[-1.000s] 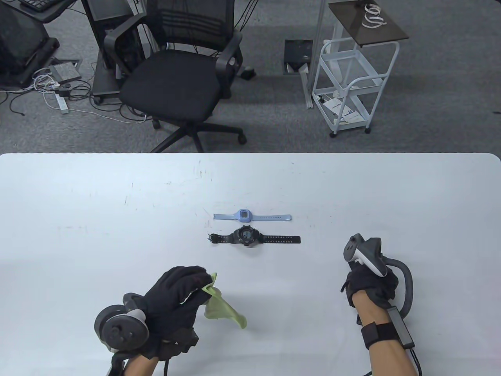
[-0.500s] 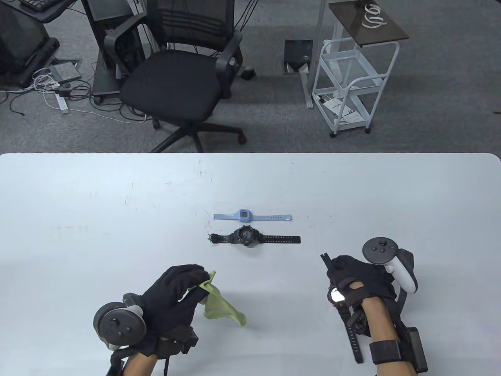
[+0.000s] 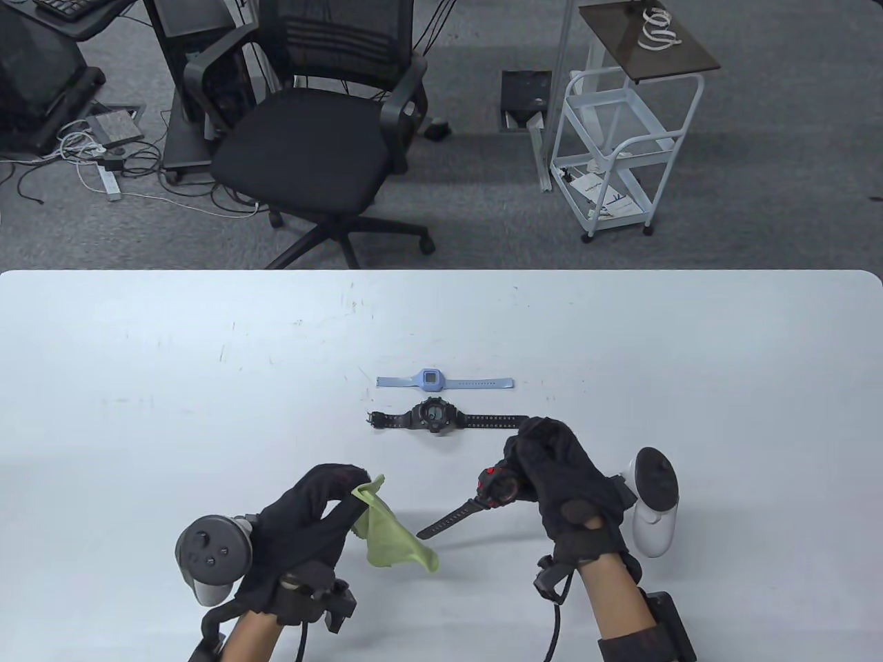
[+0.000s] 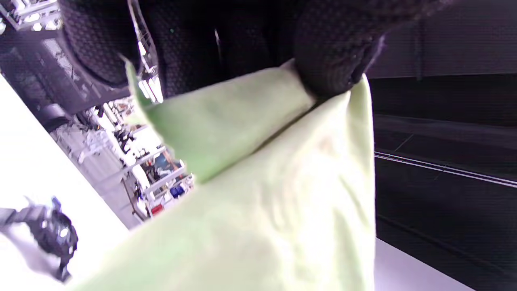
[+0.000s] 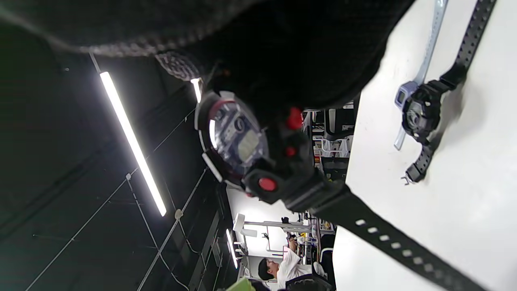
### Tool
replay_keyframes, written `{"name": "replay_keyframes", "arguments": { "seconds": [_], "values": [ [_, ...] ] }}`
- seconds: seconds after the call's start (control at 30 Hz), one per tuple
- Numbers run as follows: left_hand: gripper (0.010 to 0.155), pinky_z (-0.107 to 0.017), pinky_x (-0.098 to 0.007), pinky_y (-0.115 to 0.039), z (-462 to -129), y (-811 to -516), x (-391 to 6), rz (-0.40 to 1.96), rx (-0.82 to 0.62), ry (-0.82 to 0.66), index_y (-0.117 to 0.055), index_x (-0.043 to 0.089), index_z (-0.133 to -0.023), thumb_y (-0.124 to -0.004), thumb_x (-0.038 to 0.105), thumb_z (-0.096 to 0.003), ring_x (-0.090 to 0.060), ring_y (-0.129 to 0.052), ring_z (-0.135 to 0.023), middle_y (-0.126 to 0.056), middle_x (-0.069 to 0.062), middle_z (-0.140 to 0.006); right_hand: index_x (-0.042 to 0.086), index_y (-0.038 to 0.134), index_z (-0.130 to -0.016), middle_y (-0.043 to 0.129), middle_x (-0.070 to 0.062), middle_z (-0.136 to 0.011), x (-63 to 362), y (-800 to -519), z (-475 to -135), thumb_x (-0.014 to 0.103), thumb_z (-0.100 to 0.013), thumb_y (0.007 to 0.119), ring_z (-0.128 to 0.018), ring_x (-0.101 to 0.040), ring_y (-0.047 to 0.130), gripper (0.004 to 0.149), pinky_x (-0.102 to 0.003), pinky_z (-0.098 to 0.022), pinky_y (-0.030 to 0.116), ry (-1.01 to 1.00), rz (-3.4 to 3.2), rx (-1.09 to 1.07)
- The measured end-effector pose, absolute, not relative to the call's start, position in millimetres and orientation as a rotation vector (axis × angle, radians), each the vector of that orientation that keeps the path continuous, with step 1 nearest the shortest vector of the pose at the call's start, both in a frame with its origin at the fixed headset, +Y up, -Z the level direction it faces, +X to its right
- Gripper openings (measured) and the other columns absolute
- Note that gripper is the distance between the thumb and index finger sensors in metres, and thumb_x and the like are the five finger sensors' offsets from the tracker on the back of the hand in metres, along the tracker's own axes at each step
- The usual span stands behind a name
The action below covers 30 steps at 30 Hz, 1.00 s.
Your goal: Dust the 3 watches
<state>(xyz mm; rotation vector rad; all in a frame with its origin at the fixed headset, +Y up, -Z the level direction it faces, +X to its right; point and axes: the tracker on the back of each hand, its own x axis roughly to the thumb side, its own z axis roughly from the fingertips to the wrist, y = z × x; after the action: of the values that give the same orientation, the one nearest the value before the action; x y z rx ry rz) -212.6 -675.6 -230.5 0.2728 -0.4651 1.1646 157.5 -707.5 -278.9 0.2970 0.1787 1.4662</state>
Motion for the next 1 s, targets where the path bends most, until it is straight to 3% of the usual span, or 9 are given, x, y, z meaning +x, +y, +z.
{"name": "replay_keyframes", "arguments": {
  "seconds": [0.5, 0.6, 0.7, 0.8, 0.9, 1.0],
  "values": [
    [0.045, -0.055, -0.068, -0.076, -234.0, -706.1, -154.0, 1.030, 0.171, -0.321, -0.089, 0.019, -0.089, -0.087, 0.043, -0.0514, -0.037, -0.097, -0.072, -0.093, -0.011, -0.084, 0.037, 0.058, -0.106, 0.077, 0.004, -0.099, 118.7, -733.8, -266.8, 0.046, -0.066, 0.072, -0.079, -0.015, 0.096, 0.043, -0.037, -0.053, 0.087, 0.280, 1.245, 0.228],
    [0.070, -0.057, -0.069, -0.074, -233.4, -710.5, -151.3, 1.019, 0.150, -0.293, -0.062, 0.011, -0.104, -0.090, 0.047, -0.0506, -0.039, -0.088, -0.080, -0.070, -0.016, -0.098, 0.037, 0.058, -0.106, 0.077, 0.004, -0.099, 115.5, -740.5, -265.8, 0.046, -0.066, 0.072, -0.078, -0.014, 0.096, 0.043, -0.036, -0.053, 0.087, 0.297, 1.205, 0.180],
    [0.071, -0.059, -0.072, -0.070, -234.4, -710.4, -151.1, 1.019, 0.174, -0.299, -0.053, 0.013, -0.103, -0.092, 0.040, -0.0511, -0.038, -0.078, -0.084, -0.057, -0.018, -0.100, 0.036, 0.057, -0.106, 0.077, 0.004, -0.099, 113.8, -748.7, -264.1, 0.046, -0.066, 0.072, -0.078, -0.014, 0.096, 0.043, -0.036, -0.053, 0.087, 0.319, 1.129, 0.128],
    [0.047, -0.055, -0.067, -0.078, -237.1, -710.0, -149.5, 1.026, 0.192, -0.359, -0.076, 0.017, -0.091, -0.093, 0.032, -0.0499, -0.033, -0.094, -0.069, -0.085, -0.010, -0.082, 0.036, 0.057, -0.106, 0.076, 0.004, -0.099, 113.0, -752.5, -262.3, 0.046, -0.066, 0.071, -0.078, -0.014, 0.096, 0.043, -0.035, -0.053, 0.087, 0.318, 1.100, 0.093],
    [0.045, -0.046, -0.060, -0.088, -236.1, -713.5, -148.3, 1.039, 0.172, -0.366, -0.088, 0.013, -0.088, -0.094, 0.035, -0.0488, -0.029, -0.108, -0.051, -0.101, -0.010, -0.070, 0.037, 0.056, -0.106, 0.076, 0.004, -0.099, 113.2, -755.0, -260.4, 0.046, -0.067, 0.071, -0.077, -0.013, 0.097, 0.043, -0.034, -0.052, 0.088, 0.317, 1.085, 0.066],
    [0.048, -0.043, -0.056, -0.094, -234.3, -713.0, -150.6, 1.013, 0.197, -0.348, -0.083, 0.011, -0.091, -0.091, 0.034, -0.0497, -0.025, -0.116, -0.043, -0.110, -0.005, -0.062, 0.036, 0.056, -0.106, 0.076, 0.004, -0.099, 113.3, -758.0, -258.6, 0.046, -0.067, 0.071, -0.077, -0.013, 0.097, 0.043, -0.034, -0.052, 0.088, 0.313, 1.084, 0.041]
  ]
}}
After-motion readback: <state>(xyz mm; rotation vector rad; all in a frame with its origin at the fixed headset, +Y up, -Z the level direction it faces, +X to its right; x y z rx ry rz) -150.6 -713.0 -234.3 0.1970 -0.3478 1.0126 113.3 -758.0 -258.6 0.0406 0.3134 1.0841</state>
